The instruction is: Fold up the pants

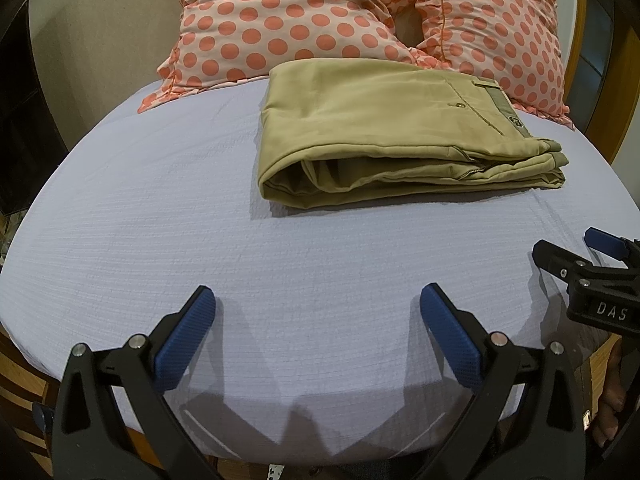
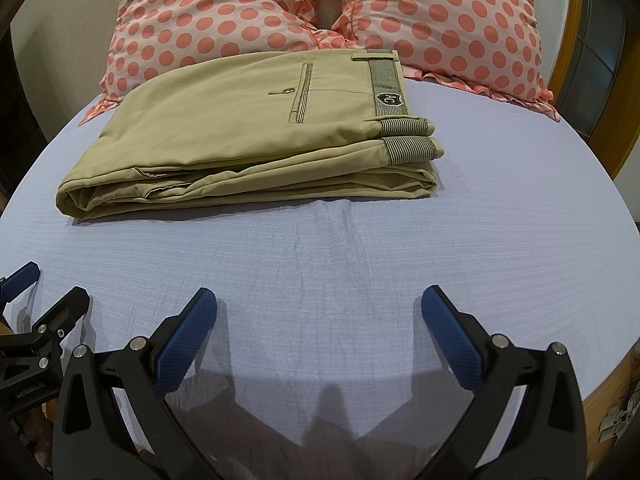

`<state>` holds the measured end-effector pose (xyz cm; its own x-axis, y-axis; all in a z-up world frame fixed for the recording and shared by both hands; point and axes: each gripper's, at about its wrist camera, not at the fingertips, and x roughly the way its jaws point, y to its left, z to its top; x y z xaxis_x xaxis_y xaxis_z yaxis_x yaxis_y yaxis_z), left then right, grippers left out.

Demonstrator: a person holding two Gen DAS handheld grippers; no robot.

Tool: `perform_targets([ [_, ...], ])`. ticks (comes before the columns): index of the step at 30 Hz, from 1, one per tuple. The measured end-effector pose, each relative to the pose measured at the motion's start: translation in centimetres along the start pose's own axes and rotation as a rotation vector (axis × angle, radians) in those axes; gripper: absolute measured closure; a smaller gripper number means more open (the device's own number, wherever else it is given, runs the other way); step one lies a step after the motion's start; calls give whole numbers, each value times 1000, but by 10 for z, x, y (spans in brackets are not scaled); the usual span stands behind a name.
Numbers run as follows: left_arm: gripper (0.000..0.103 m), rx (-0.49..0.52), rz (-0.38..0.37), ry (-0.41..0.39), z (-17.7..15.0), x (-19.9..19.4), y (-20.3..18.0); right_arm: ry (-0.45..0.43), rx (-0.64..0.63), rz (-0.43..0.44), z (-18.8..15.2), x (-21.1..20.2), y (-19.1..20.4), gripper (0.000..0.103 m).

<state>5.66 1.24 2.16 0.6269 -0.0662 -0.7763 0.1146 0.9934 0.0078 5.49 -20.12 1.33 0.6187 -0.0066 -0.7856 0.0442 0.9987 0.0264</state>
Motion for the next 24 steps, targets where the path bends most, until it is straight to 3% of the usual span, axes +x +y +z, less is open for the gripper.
perform_targets([
  [24,2,3,-7,47,3,2,1,-2,3,-2,0,0,1,1],
])
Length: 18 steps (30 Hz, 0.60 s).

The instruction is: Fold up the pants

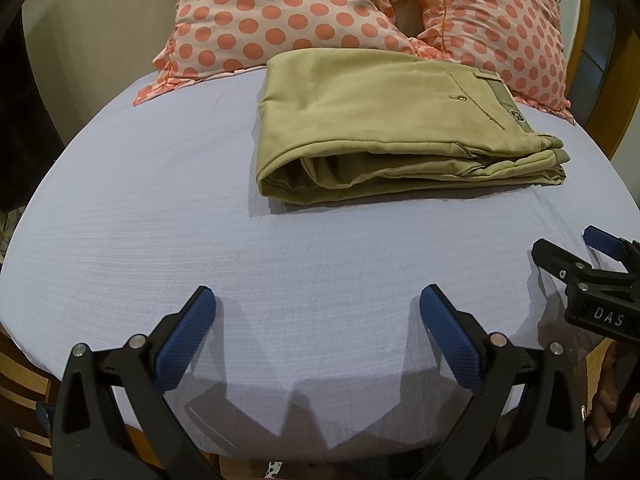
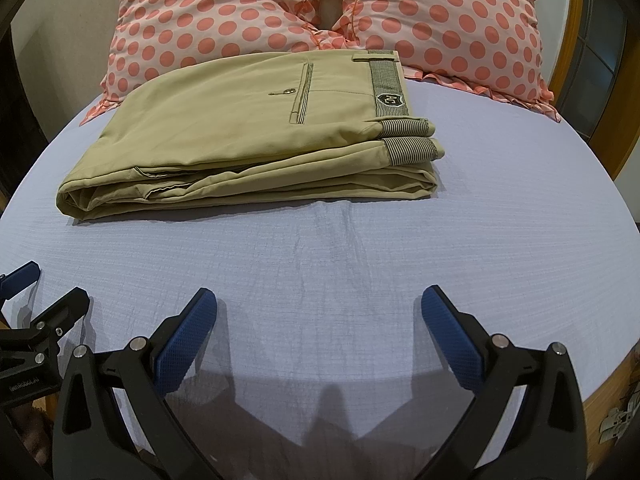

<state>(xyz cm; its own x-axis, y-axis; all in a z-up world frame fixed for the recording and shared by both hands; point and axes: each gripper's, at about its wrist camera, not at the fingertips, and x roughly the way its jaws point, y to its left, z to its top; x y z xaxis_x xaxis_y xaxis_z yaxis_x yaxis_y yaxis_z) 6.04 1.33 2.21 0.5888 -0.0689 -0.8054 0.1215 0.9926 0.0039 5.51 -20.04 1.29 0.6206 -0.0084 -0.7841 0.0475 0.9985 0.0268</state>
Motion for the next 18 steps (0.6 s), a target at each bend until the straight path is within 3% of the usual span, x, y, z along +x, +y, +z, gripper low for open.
perform_targets([
  [9,2,-3,2,59,7,2,0,-2,0,-1,2,0,1,1],
  [18,2,-1,2,62,8,3,0,-3,-1,0,2,0,1,1],
])
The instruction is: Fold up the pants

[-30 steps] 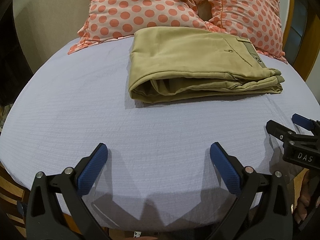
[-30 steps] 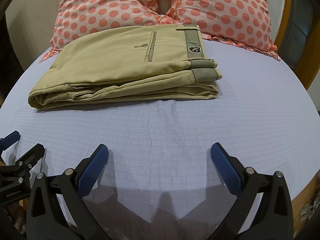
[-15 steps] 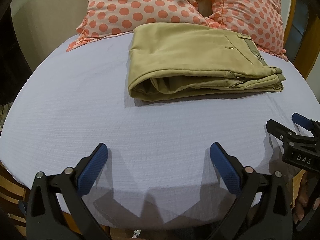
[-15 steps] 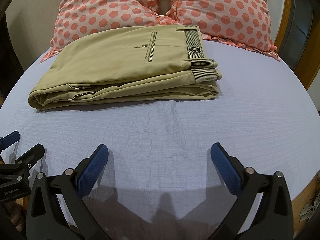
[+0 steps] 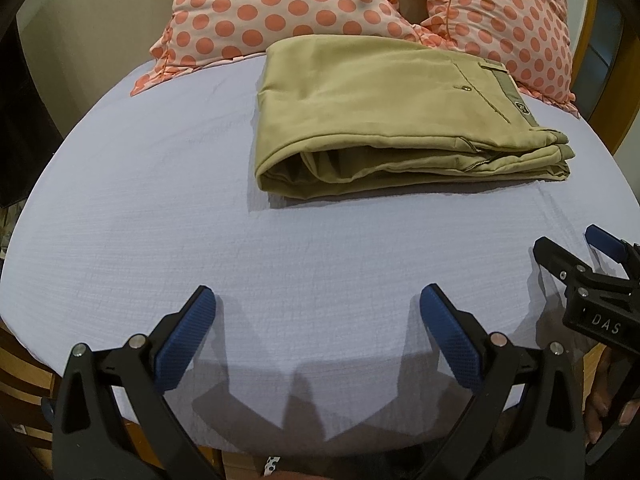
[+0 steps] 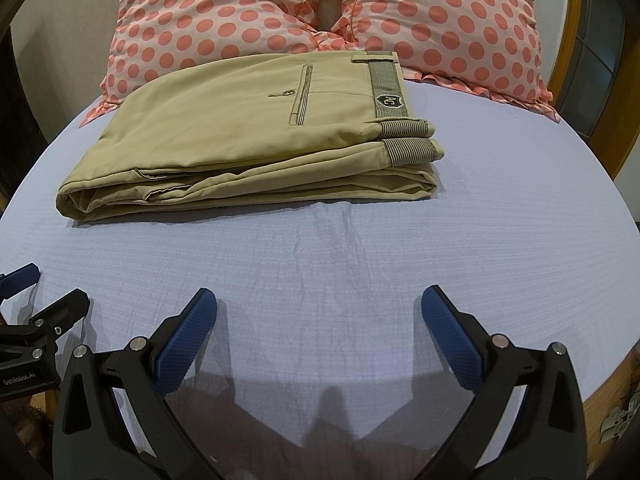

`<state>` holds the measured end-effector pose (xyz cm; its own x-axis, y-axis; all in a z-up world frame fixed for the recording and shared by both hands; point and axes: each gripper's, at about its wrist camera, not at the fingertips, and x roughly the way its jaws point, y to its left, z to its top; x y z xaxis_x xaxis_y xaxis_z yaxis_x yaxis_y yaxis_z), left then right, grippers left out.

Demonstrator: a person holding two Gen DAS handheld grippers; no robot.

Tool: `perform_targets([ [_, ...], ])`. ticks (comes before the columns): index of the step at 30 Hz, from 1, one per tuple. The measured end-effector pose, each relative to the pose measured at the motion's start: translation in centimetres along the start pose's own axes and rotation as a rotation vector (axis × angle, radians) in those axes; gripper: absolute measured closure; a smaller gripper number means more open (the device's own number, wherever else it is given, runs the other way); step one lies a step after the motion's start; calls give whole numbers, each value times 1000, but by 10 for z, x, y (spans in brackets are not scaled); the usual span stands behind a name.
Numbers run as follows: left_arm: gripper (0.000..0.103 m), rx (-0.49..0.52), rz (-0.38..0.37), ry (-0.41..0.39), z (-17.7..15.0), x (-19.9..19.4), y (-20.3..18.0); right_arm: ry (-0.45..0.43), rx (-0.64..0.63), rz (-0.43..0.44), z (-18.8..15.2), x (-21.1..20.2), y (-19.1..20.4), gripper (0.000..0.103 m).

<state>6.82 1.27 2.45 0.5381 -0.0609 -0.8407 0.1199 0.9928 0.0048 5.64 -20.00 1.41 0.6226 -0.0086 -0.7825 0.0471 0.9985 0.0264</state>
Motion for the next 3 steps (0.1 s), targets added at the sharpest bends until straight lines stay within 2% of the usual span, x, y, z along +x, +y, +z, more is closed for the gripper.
perform_targets([
  [3,2,-1,0,-3,0,0,0,0,0,0,1,0,0,1],
])
